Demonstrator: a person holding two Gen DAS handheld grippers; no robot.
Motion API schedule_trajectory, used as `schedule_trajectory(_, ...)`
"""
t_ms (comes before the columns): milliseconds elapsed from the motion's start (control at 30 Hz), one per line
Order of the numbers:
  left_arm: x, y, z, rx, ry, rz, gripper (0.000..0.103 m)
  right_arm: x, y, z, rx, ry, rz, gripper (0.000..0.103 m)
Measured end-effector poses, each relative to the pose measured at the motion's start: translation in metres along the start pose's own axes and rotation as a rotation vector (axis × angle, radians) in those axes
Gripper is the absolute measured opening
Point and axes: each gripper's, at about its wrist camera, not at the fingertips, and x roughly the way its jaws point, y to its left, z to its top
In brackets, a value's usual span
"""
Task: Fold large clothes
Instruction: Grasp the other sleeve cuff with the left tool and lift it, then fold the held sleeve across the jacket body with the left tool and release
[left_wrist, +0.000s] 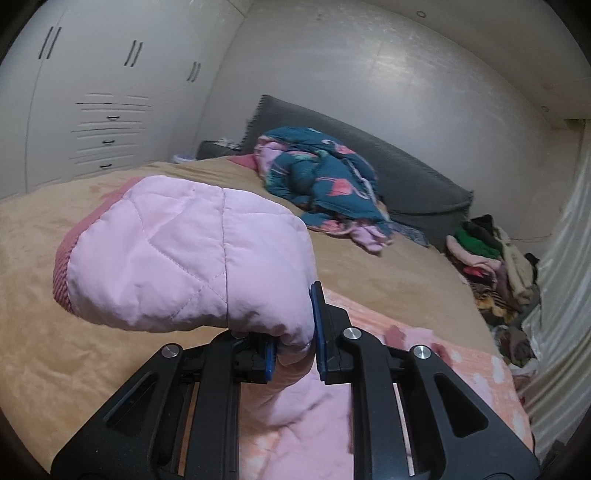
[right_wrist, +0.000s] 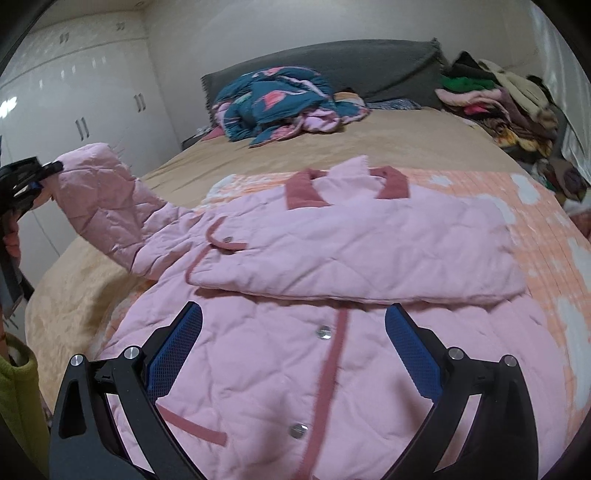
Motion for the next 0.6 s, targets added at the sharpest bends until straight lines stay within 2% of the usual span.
schedule_trajectory(133, 0.002, -0.028, -0.013, 0.028, -0.004, -0.048, 0.009, -0.010, -0.020, -0.005, 0.038, -0.015, -0.024, 0.099)
schedule_trajectory(333, 0.004, -0.082, -0.037, 0.157, 0.006, -0.165, 0.009, -0.022, -0.046, -0.010, 0.094, -0.015, -0.040, 0.099)
schedule_trajectory(433, 0.005, -0.117, -0.054, 0.258, -0.009, -0.196, 0.009, -0.030, -0.057, -0.011, 0.107, -0.024, -0.057, 0.099)
schedule_trajectory(600, 0.009, -0.173, -0.099, 0.410, 0.026, -0.273, 0.009, -0.046, -0.078, -0.016, 0.151, -0.043, -0.065, 0.099)
